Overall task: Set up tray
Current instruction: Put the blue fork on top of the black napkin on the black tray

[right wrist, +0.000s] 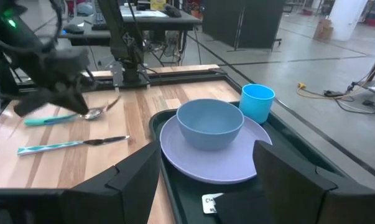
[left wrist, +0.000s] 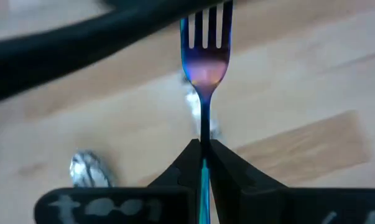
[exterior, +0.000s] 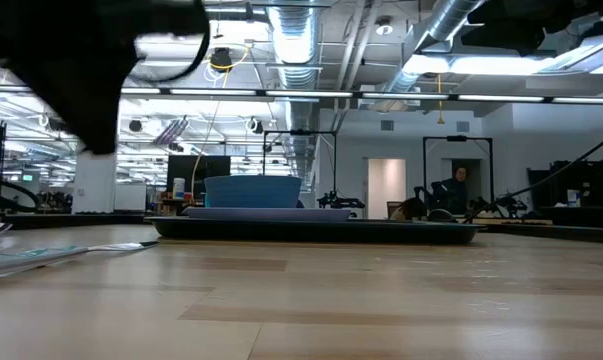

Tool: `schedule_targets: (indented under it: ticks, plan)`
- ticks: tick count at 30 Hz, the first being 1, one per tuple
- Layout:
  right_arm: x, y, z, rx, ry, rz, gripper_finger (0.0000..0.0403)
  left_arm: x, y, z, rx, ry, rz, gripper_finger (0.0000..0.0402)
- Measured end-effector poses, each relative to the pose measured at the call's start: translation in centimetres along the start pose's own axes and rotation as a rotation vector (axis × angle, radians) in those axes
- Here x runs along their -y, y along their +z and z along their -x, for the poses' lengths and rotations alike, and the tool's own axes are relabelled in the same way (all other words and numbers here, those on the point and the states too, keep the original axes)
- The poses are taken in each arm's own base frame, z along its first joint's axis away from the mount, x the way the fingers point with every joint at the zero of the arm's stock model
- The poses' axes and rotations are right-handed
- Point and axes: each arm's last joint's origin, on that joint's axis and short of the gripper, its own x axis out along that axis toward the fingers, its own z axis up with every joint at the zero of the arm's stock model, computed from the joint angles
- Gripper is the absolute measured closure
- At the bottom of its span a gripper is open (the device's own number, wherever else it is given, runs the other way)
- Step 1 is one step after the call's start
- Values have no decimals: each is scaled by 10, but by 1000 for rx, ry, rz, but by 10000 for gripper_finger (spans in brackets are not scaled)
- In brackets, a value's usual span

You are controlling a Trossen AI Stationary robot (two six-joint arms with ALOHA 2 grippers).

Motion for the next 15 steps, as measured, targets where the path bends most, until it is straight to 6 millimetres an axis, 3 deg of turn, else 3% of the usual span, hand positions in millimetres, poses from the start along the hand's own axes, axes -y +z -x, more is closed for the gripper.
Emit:
schedule_targets:
  ticks: [9,15]
  plan:
    - [-4,-3,-4,-22,-4,19,155,26,46,42,270,-185,-41,395]
    - [-3,-1,-4,-12,-3,6,155,47,84,45,334,-254,-85,395]
